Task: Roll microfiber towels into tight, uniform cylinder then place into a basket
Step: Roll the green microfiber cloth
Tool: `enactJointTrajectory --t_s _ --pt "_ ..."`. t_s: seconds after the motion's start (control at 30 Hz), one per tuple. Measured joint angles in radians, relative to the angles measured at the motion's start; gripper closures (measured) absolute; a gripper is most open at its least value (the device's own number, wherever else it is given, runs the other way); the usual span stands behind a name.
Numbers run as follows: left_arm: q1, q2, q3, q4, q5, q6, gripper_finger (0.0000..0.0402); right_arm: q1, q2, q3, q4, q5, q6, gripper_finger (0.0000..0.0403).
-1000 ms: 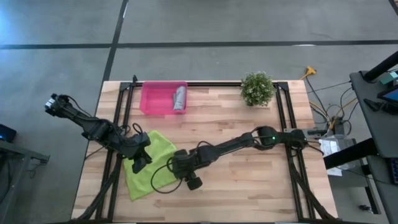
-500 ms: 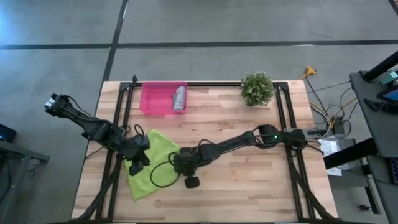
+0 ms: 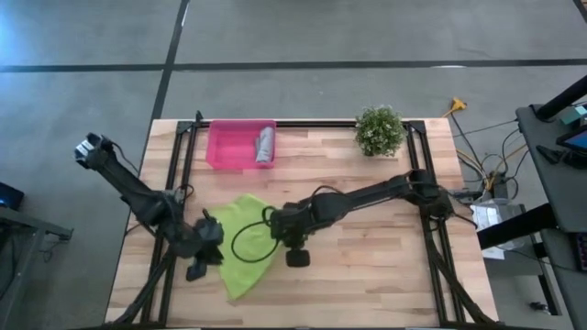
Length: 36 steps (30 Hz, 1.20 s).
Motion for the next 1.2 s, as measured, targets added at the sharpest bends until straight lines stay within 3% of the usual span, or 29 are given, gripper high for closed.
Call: enactJointTrajectory --t_s 0.23,0.4,0.7,0.87,1.0,1.2 --pt "-0.013 0.166 -0.035 0.344 -0.094 -0.114 0.0312 -0.077 -0.055 -0.096 0.006 -0.096 0.114 0.0394" --pt "-0.012 0.264 -0.035 0.443 -0.148 -0.287 0.0249 -0.116 -0.075 -0.116 0.015 -0.213 0.133 0.0394" --pt "-0.012 0.516 0.035 0.51 -0.156 -0.457 0.0136 -0.152 -0.074 -0.119 0.045 -0.271 0.077 0.0394" --pt "-0.012 0.664 0.102 0.518 -0.141 -0.542 0.0121 -0.151 -0.074 -0.118 0.046 -0.289 0.029 0.0394" --pt "-0.012 0.749 0.148 0.49 -0.058 -0.604 0.0121 -0.151 -0.074 -0.118 0.046 -0.293 0.01 0.0394" --pt "-0.021 0.776 0.176 0.437 0.036 -0.652 0.0121 -0.15 -0.074 -0.119 0.034 -0.322 -0.019 0.0394"
